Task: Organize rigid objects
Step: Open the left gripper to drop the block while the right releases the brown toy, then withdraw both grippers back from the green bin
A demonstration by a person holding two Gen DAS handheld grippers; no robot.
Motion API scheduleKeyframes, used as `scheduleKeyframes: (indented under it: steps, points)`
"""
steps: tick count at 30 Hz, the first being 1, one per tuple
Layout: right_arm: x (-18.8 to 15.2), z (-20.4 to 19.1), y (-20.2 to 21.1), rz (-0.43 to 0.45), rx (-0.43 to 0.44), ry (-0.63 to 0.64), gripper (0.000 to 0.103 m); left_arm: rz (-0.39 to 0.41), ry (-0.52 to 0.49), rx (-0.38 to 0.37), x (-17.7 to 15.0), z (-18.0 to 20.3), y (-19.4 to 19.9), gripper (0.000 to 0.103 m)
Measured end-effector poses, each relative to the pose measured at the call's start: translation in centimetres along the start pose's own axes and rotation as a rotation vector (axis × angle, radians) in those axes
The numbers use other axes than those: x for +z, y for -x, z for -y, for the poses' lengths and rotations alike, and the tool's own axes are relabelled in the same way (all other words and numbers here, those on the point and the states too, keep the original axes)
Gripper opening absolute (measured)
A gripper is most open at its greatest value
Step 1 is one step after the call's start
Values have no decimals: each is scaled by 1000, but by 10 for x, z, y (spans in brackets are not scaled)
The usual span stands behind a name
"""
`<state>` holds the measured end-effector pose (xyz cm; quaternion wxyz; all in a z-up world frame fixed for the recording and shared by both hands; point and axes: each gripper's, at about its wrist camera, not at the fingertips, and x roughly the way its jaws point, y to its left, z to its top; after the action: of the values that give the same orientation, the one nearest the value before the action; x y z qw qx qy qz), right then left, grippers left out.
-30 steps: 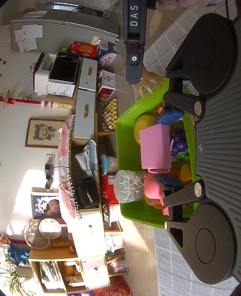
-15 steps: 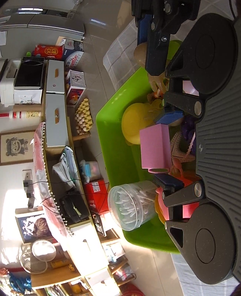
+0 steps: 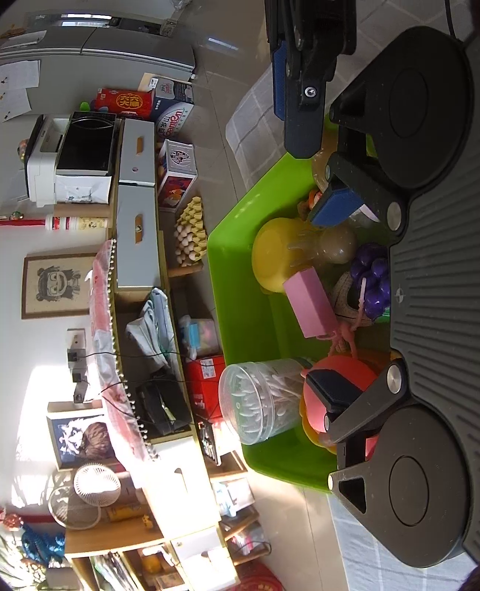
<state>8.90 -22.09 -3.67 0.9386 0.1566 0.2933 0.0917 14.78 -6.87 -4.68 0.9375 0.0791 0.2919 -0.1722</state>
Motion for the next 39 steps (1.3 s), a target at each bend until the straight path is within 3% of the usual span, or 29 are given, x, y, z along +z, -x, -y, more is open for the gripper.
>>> scheduleKeyframes:
  steps: [6, 13, 20, 25, 28, 32, 39]
  points:
    - [-10, -7, 13, -48, -28, 25, 35, 8, 90, 11, -9, -9, 35, 92]
    - [-6, -22, 38, -145, -97, -2, 39, -87, 180, 31, -24, -20, 70, 94]
    - [-11, -47, 63, -203, -157, 29, 49, -156, 236, 61, -29, -28, 109, 98]
    - [-23, -60, 76, -225, -173, 66, 59, -230, 264, 112, -40, -26, 126, 98]
    - [-33, -64, 78, -227, -192, 88, 62, -275, 227, 204, -48, -15, 128, 98]
    - [-40, -73, 75, -249, -201, 144, 63, -334, 262, 210, -56, -14, 126, 98]
    - [-51, -84, 73, -285, -200, 165, 69, -337, 259, 297, -54, -5, 137, 98]
